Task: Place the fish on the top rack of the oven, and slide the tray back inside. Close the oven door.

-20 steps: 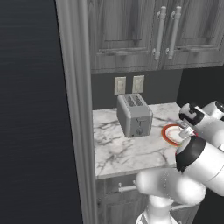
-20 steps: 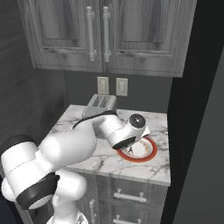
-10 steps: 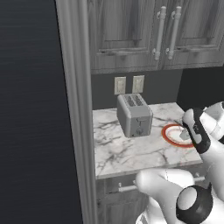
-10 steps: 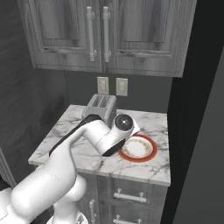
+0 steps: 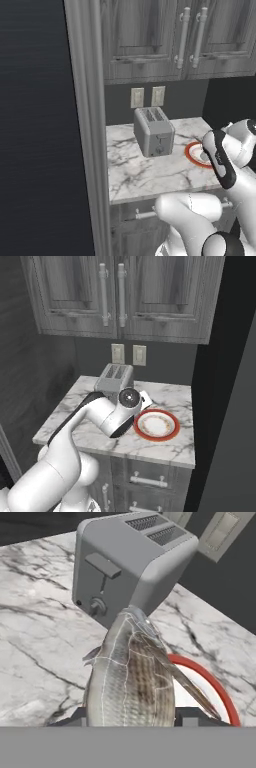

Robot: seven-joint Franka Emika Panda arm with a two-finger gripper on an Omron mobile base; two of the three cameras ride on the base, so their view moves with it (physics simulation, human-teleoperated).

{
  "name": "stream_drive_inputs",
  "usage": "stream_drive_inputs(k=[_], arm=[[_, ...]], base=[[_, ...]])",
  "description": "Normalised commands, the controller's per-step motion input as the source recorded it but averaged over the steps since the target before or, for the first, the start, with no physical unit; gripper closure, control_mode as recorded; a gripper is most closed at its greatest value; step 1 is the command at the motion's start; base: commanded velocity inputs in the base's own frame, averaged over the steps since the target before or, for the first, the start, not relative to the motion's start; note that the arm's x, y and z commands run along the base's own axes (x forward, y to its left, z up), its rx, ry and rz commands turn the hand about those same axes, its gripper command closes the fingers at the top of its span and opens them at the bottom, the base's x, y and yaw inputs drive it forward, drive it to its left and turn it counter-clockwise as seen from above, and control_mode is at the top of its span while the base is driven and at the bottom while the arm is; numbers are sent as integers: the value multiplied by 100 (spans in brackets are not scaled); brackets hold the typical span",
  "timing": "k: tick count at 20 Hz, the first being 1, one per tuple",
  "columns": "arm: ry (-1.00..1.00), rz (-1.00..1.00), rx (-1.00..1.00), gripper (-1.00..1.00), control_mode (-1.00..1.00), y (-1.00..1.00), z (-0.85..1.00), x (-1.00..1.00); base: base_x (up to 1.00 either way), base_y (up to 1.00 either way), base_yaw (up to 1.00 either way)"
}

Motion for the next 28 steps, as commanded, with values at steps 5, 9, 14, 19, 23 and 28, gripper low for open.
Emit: stream_drive_inputs(k=[5, 9, 14, 19, 23, 28], arm=[[0, 0, 0, 100, 100, 0, 0, 0], [0, 0, 0, 100, 100, 0, 0, 0], [0, 0, 0, 100, 100, 0, 0, 0], [0, 0, 0, 100, 100, 0, 0, 0], [0, 0, 0, 100, 100, 0, 0, 0], [0, 0, 0, 100, 100, 0, 0, 0]], base=[[-48, 14, 15], [-49, 18, 21], [-44, 54, 43], [-38, 88, 59], [-21, 100, 59], [0, 100, 51]])
